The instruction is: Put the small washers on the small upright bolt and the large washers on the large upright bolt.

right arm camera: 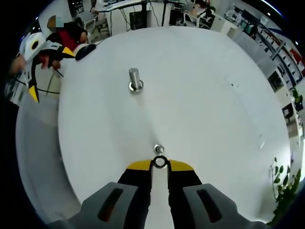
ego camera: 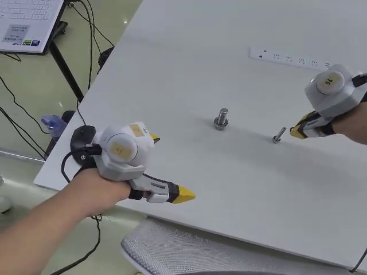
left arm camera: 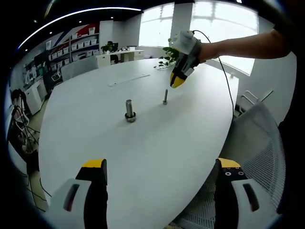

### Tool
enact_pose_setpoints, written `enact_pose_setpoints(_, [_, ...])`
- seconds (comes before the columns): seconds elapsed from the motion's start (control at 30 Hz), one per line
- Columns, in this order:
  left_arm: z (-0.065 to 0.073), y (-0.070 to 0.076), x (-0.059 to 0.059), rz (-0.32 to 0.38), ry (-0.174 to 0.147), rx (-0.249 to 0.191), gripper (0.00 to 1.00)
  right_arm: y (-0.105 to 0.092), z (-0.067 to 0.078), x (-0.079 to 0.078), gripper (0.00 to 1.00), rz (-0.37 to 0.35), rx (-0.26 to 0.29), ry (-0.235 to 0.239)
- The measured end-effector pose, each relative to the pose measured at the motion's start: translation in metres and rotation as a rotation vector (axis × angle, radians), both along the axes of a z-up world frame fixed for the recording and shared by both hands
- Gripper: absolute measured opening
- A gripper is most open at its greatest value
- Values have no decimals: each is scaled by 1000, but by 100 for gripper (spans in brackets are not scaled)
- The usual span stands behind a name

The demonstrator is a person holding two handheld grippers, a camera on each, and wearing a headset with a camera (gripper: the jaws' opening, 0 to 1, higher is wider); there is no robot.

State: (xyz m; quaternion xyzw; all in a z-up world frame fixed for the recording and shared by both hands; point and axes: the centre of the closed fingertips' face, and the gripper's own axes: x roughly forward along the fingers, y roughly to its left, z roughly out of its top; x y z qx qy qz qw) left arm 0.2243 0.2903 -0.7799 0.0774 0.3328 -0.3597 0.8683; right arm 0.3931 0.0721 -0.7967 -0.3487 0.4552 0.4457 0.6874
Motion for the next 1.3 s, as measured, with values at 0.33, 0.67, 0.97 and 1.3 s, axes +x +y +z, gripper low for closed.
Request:
enact_pose_setpoints(0.33, [-2,-2,2,-7,6,1,94,10,-1,4,13,25,9,-2])
enact_pose_setpoints(0.67, [1,-4,6,-1,1,-13,98,13,-8,5,13,29,3,7])
enact_pose_setpoints(0.97, [-2,-5,7,6,14,-13,99,14,-14,9,13,33,1,13])
enact_pose_setpoints(1.3, [-3,-6,7,8,18,-18,99,14,-19,9,13,39,-1,19])
